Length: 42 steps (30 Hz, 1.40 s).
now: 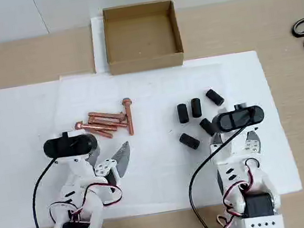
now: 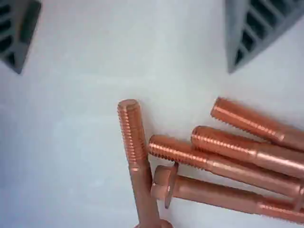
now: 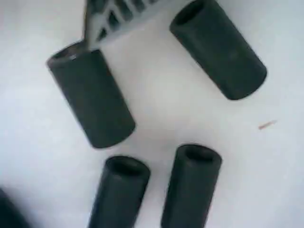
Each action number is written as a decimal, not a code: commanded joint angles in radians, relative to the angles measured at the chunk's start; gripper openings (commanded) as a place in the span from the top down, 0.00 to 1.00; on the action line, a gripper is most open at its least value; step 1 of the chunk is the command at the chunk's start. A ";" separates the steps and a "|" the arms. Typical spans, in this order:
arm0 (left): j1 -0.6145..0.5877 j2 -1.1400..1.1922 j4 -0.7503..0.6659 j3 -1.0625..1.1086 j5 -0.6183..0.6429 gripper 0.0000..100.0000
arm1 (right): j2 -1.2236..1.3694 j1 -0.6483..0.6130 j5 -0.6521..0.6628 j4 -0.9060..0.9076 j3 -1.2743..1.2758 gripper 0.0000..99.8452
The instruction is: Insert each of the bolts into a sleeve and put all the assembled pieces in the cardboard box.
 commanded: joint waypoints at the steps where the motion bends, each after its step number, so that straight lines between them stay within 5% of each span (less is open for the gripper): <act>1: -0.005 -0.006 0.005 -0.005 -0.008 0.74 | -0.008 0.002 -0.006 0.004 0.009 0.71; 31: -0.012 -0.002 0.063 -0.033 -0.006 0.74 | -0.008 0.053 0.038 0.031 -0.040 0.71; 37: -0.244 0.003 0.295 -0.277 -0.048 0.74 | 0.007 0.140 0.239 0.268 -0.437 0.71; 42: -0.351 0.143 0.313 -0.449 -0.210 0.74 | 0.222 0.140 0.278 0.285 -0.681 0.71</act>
